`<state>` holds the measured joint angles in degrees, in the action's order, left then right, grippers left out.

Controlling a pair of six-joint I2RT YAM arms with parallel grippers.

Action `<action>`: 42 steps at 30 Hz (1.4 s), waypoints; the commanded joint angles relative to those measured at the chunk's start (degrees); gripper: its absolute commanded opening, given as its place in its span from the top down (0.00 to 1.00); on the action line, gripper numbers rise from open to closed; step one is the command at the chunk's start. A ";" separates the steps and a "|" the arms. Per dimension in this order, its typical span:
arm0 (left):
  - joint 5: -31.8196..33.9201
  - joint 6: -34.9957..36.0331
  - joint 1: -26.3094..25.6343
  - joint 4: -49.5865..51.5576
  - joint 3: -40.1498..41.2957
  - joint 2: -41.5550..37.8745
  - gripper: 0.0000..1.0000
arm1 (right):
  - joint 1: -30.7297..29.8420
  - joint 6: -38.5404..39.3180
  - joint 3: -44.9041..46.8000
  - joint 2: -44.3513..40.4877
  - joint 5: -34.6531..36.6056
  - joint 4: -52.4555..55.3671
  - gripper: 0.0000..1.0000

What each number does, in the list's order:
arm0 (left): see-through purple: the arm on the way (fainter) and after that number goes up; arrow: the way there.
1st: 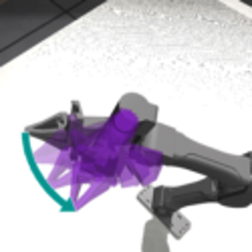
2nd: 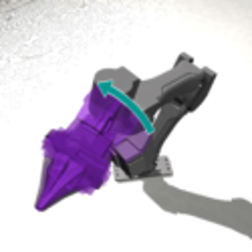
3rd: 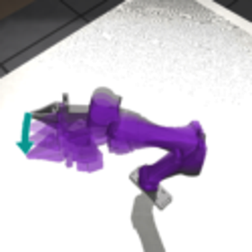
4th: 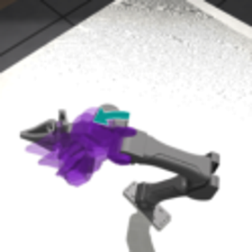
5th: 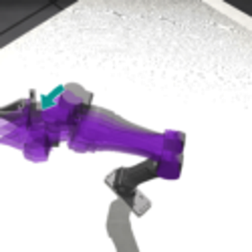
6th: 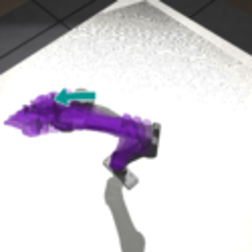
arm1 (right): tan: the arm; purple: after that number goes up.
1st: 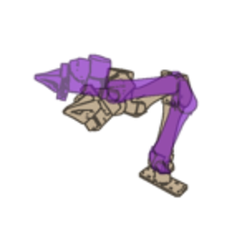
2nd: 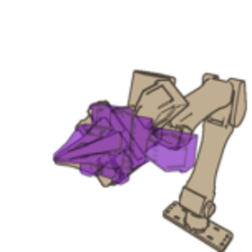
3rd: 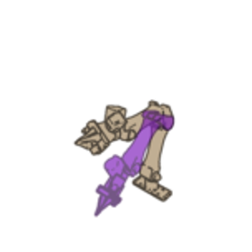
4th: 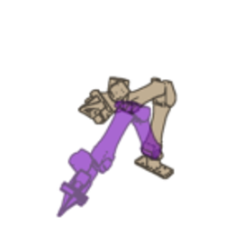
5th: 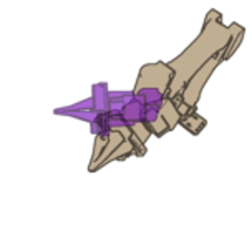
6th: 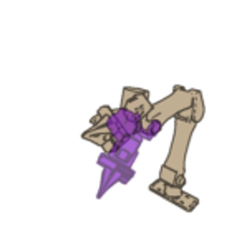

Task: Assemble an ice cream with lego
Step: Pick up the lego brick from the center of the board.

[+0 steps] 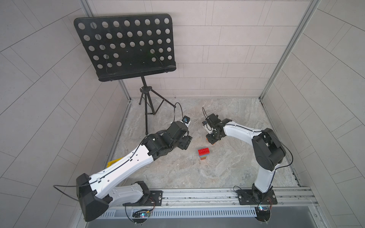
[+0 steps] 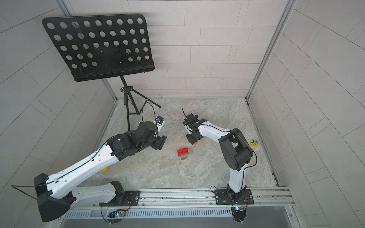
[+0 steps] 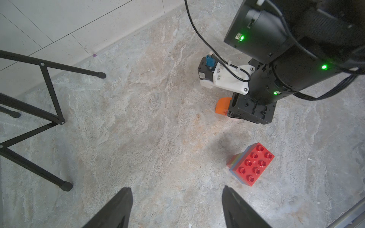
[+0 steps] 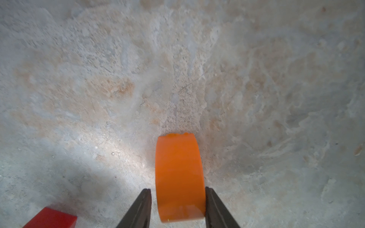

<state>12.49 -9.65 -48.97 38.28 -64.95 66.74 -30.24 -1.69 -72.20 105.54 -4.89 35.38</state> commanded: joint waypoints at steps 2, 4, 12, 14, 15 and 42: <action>0.32 -0.55 0.35 0.04 -0.02 0.03 0.21 | -0.21 0.00 -1.10 1.14 0.85 1.36 0.54; 0.43 -0.55 0.37 0.02 -0.03 0.04 0.21 | -0.22 0.02 -1.10 1.25 0.92 1.36 0.56; 0.44 -0.89 0.46 0.45 -0.35 -0.16 0.21 | -0.22 0.19 -1.32 2.33 0.84 1.09 0.77; 0.32 -1.11 0.63 1.11 -0.74 -0.59 0.21 | -0.19 0.21 -1.36 1.79 0.84 1.17 0.88; 0.40 -1.32 0.96 1.63 -0.99 -0.89 0.21 | -0.25 0.37 -1.27 1.14 0.88 1.12 0.93; -18.35 -7.23 20.00 2.45 7.46 -16.86 0.22 | -6.63 57.78 -14.08 -19.74 -19.49 28.83 1.00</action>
<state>-4.21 -16.73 -29.56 41.80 -58.19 51.03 -35.92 47.64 -85.12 85.19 -20.32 58.41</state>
